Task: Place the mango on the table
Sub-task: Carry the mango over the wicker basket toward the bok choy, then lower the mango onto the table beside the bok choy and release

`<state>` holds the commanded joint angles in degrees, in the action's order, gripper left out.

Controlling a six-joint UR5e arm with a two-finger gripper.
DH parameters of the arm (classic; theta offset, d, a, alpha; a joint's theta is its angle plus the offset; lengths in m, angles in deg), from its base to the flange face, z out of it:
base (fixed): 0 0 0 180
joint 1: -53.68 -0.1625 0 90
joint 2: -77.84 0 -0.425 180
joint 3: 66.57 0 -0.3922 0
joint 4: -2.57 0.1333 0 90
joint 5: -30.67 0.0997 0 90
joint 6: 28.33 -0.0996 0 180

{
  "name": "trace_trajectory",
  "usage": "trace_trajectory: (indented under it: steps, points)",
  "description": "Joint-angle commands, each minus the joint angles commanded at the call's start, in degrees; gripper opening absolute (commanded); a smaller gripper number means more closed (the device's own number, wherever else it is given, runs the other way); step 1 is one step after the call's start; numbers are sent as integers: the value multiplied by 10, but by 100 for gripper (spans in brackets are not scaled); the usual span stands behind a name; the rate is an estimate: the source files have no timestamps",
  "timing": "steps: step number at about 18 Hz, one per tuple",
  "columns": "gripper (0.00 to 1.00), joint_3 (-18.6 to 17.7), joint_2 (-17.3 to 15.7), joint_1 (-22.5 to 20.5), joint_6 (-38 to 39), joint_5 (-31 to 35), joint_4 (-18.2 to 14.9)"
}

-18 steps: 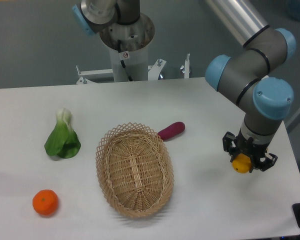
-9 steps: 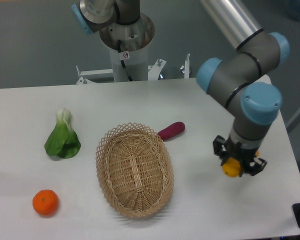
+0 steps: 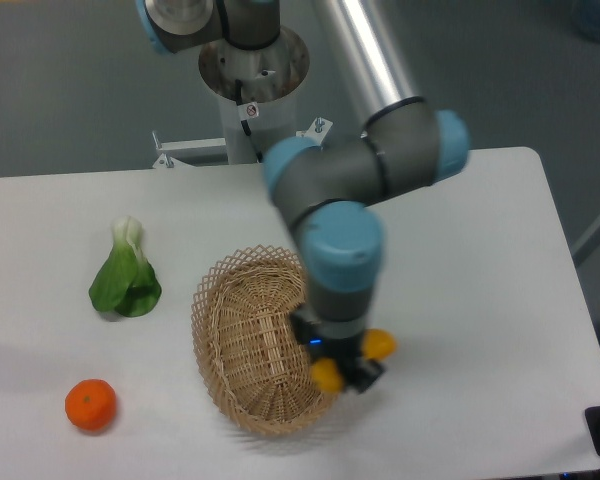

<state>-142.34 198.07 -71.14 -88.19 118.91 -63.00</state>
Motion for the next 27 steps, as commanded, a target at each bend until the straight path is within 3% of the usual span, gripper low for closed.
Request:
trace_trajectory:
  steps: [4, 8, 11, 15, 21, 22, 23, 24, 27]
  points:
    - [34, -19, -7, 63, 19, 0, 0]
    - [35, -53, -37, 133, 21, 1, 0]
    - [41, -62, -33, 172, 26, 1, 0]
    - [42, -86, -22, 196, 29, -3, 11]
    - [62, -87, 28, 214, 77, -2, 41]
    - [73, -87, 28, 214, 77, -3, 41]
    - [91, -86, 25, 215, 77, -3, 40]
    - [100, -86, 21, 217, 79, -2, 39]
    - [100, -84, -11, 217, 84, -5, 36]
